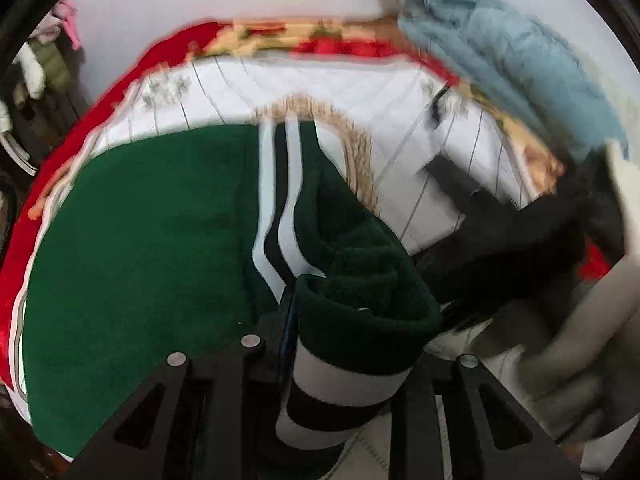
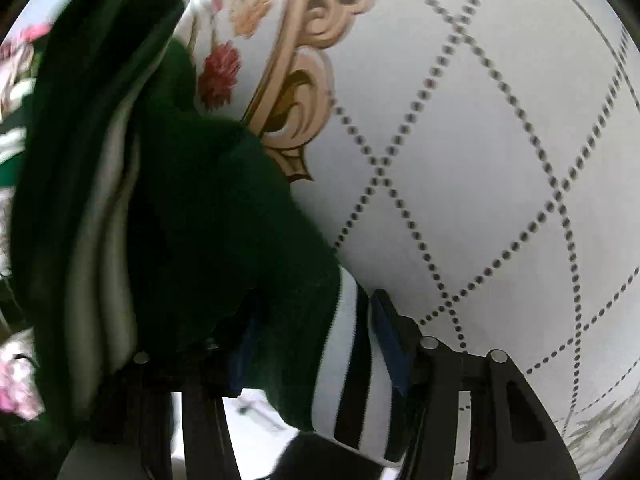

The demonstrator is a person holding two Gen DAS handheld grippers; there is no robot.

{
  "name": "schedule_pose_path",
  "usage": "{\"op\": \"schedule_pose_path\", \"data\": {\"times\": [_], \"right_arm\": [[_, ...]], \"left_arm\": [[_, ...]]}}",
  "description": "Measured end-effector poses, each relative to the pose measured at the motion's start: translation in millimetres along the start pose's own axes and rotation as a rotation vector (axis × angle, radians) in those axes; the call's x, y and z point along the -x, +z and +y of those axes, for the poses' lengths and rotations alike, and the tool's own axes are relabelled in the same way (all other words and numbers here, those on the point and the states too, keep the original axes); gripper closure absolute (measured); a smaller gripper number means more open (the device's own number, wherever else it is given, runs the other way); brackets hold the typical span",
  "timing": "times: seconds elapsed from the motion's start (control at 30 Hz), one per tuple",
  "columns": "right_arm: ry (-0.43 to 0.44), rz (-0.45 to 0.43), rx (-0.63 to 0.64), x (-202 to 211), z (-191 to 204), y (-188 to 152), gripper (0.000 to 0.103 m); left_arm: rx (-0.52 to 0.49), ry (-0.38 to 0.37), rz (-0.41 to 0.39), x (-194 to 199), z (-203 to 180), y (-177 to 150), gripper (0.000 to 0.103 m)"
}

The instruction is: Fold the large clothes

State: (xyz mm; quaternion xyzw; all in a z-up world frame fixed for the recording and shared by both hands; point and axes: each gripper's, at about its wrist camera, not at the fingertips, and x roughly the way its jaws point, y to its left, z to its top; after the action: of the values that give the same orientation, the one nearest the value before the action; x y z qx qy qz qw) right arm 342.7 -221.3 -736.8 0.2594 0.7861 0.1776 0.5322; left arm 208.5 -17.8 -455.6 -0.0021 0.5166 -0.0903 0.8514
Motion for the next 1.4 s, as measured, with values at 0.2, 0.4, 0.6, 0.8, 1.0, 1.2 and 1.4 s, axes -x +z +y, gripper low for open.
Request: {"op": "schedule_pose_path", "data": {"times": [0.2, 0.4, 0.6, 0.8, 1.0, 1.2, 1.4], "right_arm": [[-0.033, -0.048, 0.001, 48.0, -13.2, -8.9, 0.039], [-0.067, -0.198, 0.037, 114.4, -17.5, -17.1, 0.039], [0.158, -0.245, 0.056, 146.8, -2.5, -21.4, 0.038], [0.274, -0.105, 0.103, 107.8, 59.6, -24.3, 0.038], [-0.025, -0.002, 0.160, 45.7, 83.5, -35.8, 0.091], [-0.118, 0.046, 0.116, 60.0, 52.3, -53.6, 0.100], [-0.017, -0.005, 0.123, 94.3, 65.3, -40.0, 0.094]], "left_arm": [[0.000, -0.011, 0.024, 17.8, 1.4, 2.3, 0.075], [0.121, -0.057, 0.006, 52.0, 19.7, 4.7, 0.004], [0.305, 0.083, 0.051, 68.3, 61.1, 6.8, 0.004], [0.452, 0.380, 0.186, 46.2, 132.7, -21.2, 0.004], [0.435, 0.519, 0.209, 38.1, 157.8, -37.7, 0.004], [0.443, 0.481, 0.250, 25.3, 163.7, -38.8, 0.004], [0.434, 0.467, 0.267, 24.2, 161.5, -34.8, 0.004]]}}
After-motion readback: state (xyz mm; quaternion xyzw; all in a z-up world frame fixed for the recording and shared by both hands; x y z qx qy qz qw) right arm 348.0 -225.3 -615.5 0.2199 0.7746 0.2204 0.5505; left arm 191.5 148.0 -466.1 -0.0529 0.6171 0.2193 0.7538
